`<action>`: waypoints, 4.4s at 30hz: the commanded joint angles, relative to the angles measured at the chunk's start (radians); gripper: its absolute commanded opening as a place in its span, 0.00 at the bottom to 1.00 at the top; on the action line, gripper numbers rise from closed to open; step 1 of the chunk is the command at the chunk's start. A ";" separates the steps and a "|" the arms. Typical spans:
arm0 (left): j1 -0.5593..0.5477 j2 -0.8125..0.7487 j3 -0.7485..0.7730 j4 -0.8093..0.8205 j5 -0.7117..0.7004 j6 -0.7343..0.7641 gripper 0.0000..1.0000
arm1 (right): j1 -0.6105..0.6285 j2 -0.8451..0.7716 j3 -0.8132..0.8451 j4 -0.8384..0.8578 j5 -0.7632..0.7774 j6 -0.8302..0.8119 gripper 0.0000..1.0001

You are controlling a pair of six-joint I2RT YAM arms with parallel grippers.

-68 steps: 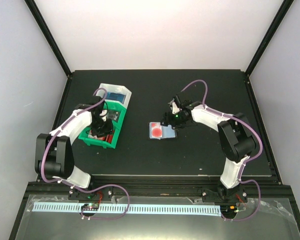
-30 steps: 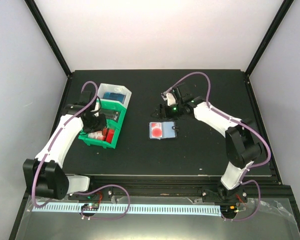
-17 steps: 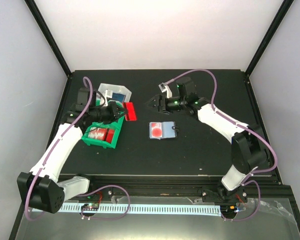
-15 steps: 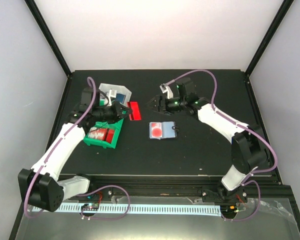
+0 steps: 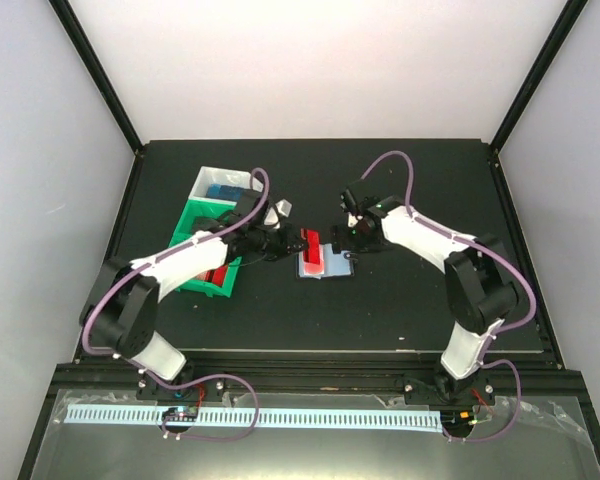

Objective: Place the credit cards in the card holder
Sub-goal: Insert the credit card into the card holder.

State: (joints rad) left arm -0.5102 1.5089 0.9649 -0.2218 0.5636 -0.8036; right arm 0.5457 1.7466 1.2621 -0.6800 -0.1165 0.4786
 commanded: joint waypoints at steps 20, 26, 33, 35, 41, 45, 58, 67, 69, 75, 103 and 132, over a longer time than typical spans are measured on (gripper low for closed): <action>-0.050 0.338 0.043 0.289 -0.040 0.039 0.02 | 0.053 0.133 -0.059 -0.100 0.182 0.038 0.61; -0.051 0.361 0.038 0.316 -0.043 0.040 0.02 | 0.053 0.143 -0.076 -0.095 0.176 0.045 0.51; -0.054 0.399 0.028 0.351 -0.039 0.015 0.02 | 0.053 0.146 -0.078 -0.092 0.169 0.046 0.50; -0.053 0.412 0.025 0.359 -0.036 0.005 0.01 | 0.053 0.148 -0.079 -0.091 0.165 0.047 0.50; -0.062 0.430 -0.013 0.418 -0.003 -0.069 0.02 | 0.053 0.146 -0.086 -0.084 0.149 0.050 0.50; -0.072 0.441 -0.023 0.445 0.027 -0.089 0.02 | 0.053 0.146 -0.087 -0.079 0.141 0.051 0.50; -0.097 0.471 -0.050 0.544 0.069 -0.128 0.02 | 0.053 0.125 -0.101 -0.055 0.114 0.058 0.49; -0.097 0.454 -0.024 0.535 -0.025 -0.090 0.02 | 0.053 0.094 -0.107 -0.052 0.121 0.059 0.47; -0.099 0.451 -0.023 0.528 -0.042 -0.090 0.02 | 0.053 0.086 -0.107 -0.051 0.130 0.063 0.47; -0.111 0.497 0.016 0.531 -0.036 -0.096 0.01 | 0.053 0.052 -0.109 -0.020 0.082 0.070 0.55; -0.139 0.509 0.009 0.542 -0.109 -0.131 0.02 | -0.043 0.094 -0.113 0.119 -0.107 0.086 0.58; -0.194 0.578 0.022 0.638 -0.008 -0.200 0.07 | -0.062 -0.022 -0.162 0.175 -0.069 0.083 0.60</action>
State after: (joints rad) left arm -0.6598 2.0651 0.9680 0.4633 0.5262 -1.0233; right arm 0.4908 1.8046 1.1114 -0.5533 -0.2222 0.5671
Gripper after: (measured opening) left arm 0.064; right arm 0.599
